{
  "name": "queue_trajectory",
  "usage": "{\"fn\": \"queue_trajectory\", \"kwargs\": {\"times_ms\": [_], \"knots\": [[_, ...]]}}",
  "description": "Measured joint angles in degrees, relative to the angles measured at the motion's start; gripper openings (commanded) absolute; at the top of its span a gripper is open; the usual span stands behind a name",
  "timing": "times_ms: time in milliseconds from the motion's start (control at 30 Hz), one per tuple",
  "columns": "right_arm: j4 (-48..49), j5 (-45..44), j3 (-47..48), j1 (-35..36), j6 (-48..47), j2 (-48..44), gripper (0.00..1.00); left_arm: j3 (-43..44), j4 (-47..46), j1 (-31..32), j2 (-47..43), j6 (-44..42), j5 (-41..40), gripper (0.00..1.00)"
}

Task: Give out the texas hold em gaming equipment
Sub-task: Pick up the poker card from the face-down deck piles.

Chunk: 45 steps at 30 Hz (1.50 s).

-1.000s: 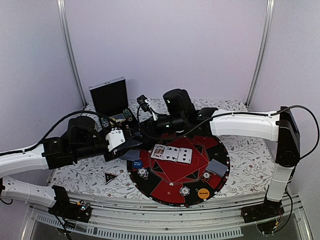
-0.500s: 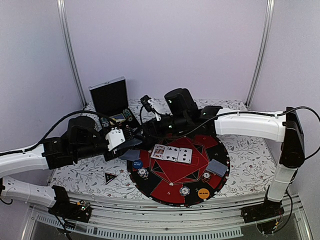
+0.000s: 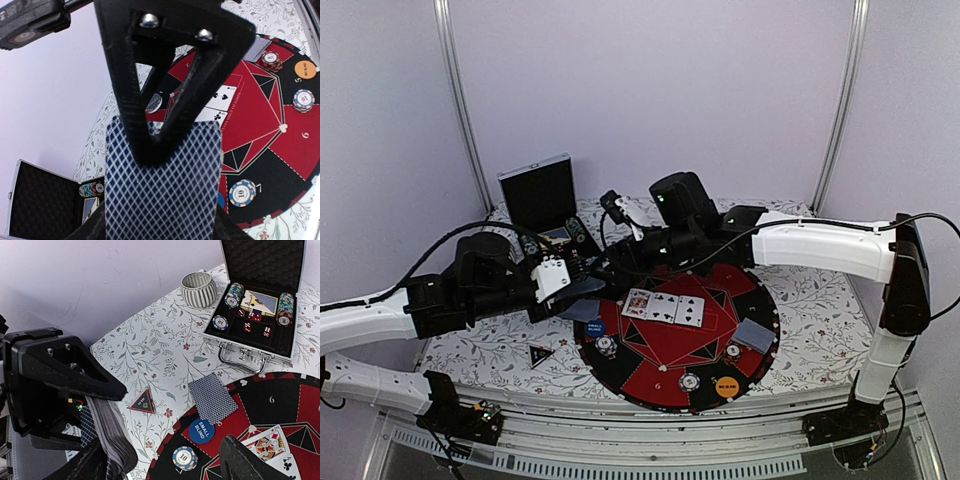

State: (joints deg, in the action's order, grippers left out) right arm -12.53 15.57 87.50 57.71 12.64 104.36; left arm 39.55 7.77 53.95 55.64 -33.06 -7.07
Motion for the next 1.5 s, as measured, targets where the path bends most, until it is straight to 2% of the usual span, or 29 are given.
{"fn": "queue_trajectory", "kwargs": {"times_ms": [300, 533, 900, 1267, 1333, 1367, 1500], "knots": [[1.03, 4.13, 6.82, 0.79, 0.24, 5.60, 0.80, 0.00, -0.17, 0.00, -0.02, 0.00, 0.11, 0.53], [1.05, 1.86, 5.31, 0.83, 0.44, 6.08, 0.80, 0.00, -0.11, 0.00, -0.02, 0.00, 0.00, 0.53], [-0.42, -2.10, 0.66, 0.39, 0.87, 0.90, 0.79, -0.15, 0.15, 0.00, -0.02, -0.17, 0.02, 0.53], [-2.05, 4.44, 1.49, 0.02, -0.09, 0.72, 0.75, -0.15, 0.00, 0.00, -0.02, -0.20, 0.13, 0.53], [-2.29, 4.96, 1.49, 0.00, -0.17, 0.37, 0.71, -0.15, -0.07, 0.00, -0.02, -0.20, 0.13, 0.54], [-2.91, 5.09, 1.49, 0.00, -0.44, -1.33, 0.61, -0.15, -0.15, 0.00, -0.02, -0.20, 0.15, 0.54], [-3.21, 4.13, 1.31, 0.00, -0.74, -2.97, 0.39, -0.15, -0.17, 0.00, -0.02, -0.17, 0.15, 0.54]]}}
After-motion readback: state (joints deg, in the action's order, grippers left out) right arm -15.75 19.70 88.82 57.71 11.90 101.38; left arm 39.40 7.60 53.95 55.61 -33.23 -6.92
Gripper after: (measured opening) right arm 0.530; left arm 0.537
